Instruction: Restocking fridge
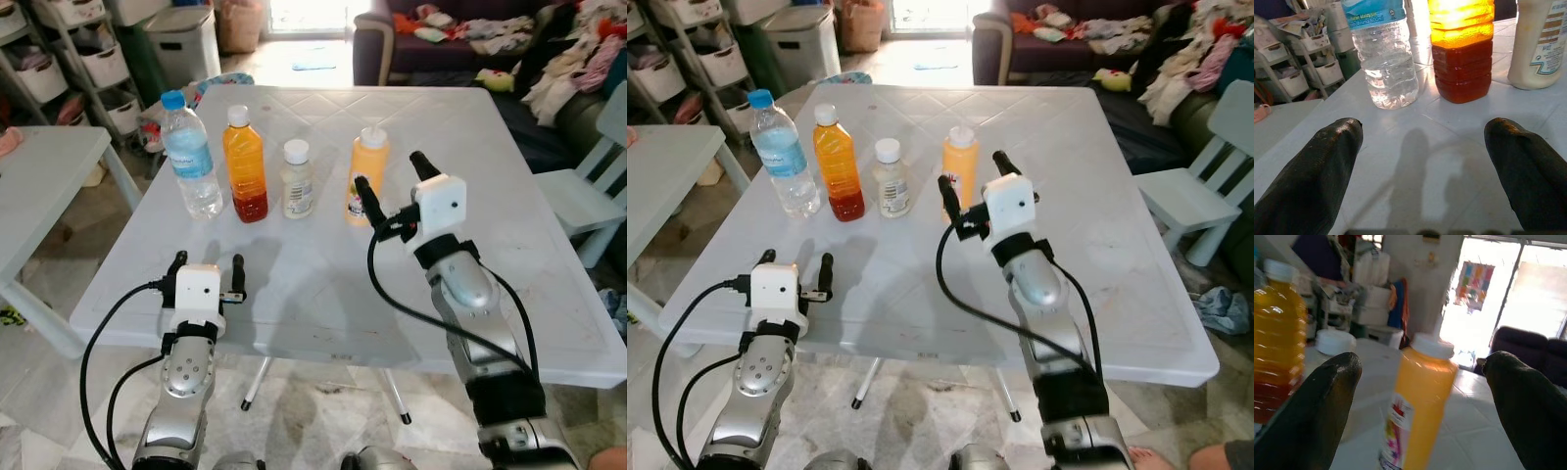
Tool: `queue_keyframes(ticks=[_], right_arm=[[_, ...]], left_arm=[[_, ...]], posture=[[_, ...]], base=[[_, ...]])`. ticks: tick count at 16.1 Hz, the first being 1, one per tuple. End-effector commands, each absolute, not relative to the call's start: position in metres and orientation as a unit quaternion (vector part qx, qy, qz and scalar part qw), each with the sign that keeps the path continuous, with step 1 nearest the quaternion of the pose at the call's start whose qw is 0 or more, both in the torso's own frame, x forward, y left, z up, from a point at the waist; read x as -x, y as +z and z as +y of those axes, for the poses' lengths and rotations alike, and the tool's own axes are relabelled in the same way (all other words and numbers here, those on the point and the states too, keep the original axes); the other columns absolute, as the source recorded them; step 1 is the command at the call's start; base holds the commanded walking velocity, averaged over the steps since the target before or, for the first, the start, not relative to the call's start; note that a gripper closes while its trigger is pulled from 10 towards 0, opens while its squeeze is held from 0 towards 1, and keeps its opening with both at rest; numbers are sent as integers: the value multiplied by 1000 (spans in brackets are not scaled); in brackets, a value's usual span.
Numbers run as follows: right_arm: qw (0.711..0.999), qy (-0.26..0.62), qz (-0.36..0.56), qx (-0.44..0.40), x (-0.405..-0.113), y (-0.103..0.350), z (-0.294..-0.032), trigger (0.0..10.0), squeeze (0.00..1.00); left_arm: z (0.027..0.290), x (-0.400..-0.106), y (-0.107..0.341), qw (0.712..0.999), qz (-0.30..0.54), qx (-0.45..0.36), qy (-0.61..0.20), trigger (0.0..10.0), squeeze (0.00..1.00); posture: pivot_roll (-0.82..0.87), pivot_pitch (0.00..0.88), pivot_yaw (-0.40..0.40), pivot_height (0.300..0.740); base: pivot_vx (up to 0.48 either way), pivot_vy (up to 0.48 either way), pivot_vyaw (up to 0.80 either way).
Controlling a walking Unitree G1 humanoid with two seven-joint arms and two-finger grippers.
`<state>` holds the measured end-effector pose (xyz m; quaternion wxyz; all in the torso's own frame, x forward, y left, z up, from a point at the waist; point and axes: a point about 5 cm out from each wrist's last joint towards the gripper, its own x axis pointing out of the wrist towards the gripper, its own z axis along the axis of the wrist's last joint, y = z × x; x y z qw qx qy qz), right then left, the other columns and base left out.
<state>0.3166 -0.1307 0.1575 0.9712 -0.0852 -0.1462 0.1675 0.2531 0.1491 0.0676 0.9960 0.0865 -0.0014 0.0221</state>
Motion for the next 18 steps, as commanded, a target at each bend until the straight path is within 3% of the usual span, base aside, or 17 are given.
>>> queue_keyframes(ticks=[1,2,18], right_arm=[[973,156,-151,83,-323,162,-135,10000,1000],[975,152,-142,74,-327,161,-137,10000,0],[979,152,-116,70,-373,173,-142,10000,0]], left_arm=[[150,-255,69,996,-4,-92,20,10000,0],[149,-254,69,995,-4,-93,17,10000,0],[158,-249,72,993,-7,-119,11,10000,0]], posture=[[4,18,32,740],[11,16,32,740],[75,32,41,740]], base=[[0,0,0],[0,0,0],[0,0,0]])
